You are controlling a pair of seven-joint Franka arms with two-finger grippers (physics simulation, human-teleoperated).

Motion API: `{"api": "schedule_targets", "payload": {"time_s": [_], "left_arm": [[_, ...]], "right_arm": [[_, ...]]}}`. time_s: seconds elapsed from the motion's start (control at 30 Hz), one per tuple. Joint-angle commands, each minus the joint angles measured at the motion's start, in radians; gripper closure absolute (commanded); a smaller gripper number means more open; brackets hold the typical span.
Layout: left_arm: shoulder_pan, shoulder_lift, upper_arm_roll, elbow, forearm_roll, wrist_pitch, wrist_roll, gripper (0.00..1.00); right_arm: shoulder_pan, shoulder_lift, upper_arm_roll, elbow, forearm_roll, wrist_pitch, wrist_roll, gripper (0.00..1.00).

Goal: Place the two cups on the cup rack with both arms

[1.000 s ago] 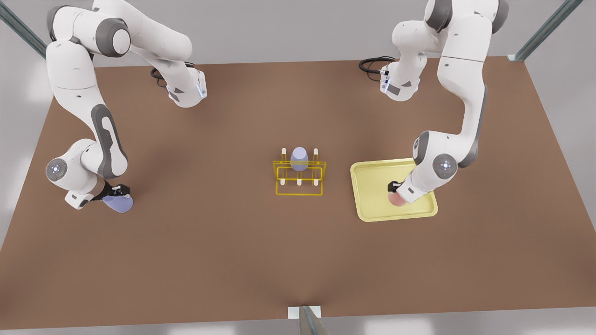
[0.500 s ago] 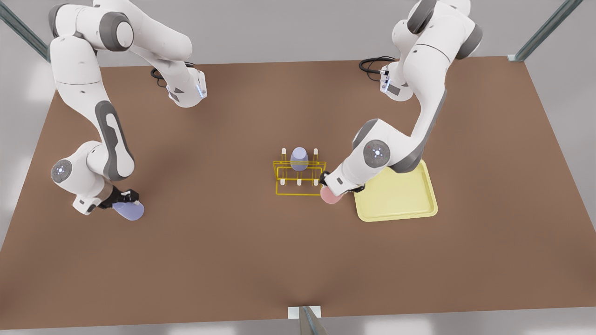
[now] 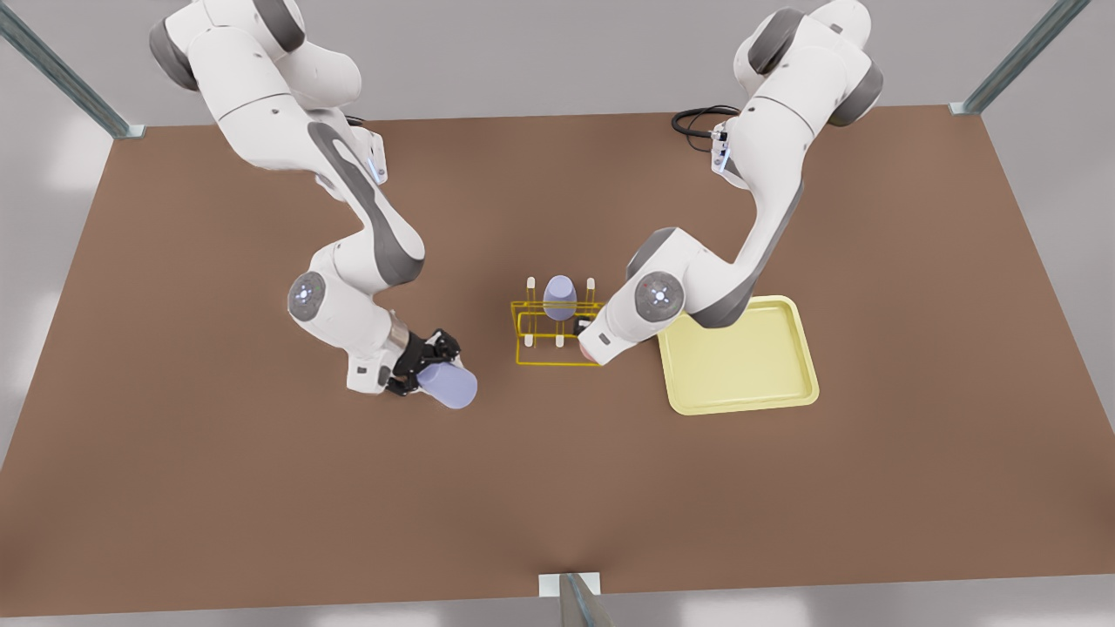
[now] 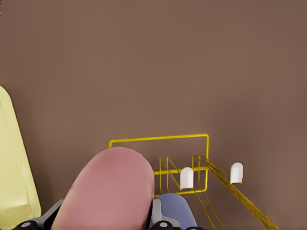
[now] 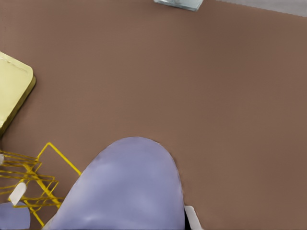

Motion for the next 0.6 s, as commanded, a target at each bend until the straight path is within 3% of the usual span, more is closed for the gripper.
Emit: {"api": "schedule_targets", "payload": {"time_s": [0.0,0.07,0.1,0.13,0.3,0.37,0.47,0.53,0.57], "left_arm": [[-0.006,0.002,-0.001,0.001,-0.002,-0.005,-0.146,0.20],[-0.013,0.008,0.000,0.002,-0.002,-0.003,-0.148,0.20],[-0.015,0.008,-0.001,0.002,-0.001,-0.005,-0.146,0.14],[-0.015,0.008,0.000,0.002,-0.001,-0.005,-0.148,0.00],[-0.009,0.002,0.000,0.002,0.001,-0.018,-0.146,0.00],[0.029,-0.015,0.008,0.135,0.126,-0.266,-0.140,0.00],[0.227,-0.062,0.003,0.297,0.150,-0.555,0.058,0.00],[0.275,-0.169,0.032,0.214,0.193,-0.597,0.326,0.00],[0.261,-0.307,0.111,0.039,0.187,-0.508,0.486,0.00]], "right_arm": [[0.003,-0.010,0.032,0.013,0.003,-0.007,0.598,0.15],[0.013,-0.022,0.046,0.016,0.002,-0.007,0.704,0.15],[0.013,-0.024,0.060,0.022,0.003,-0.008,0.770,0.15],[0.018,-0.024,0.063,0.024,0.002,-0.008,0.820,0.15],[0.053,-0.008,0.067,0.042,0.002,-0.020,0.842,0.15],[0.070,0.005,0.067,0.043,0.003,-0.022,0.842,0.15],[0.093,0.004,0.067,0.043,0.003,-0.045,0.842,0.15],[0.084,0.001,0.066,0.042,0.002,-0.074,0.828,0.15],[0.084,0.001,0.066,0.040,0.002,-0.089,0.827,0.15]]}}
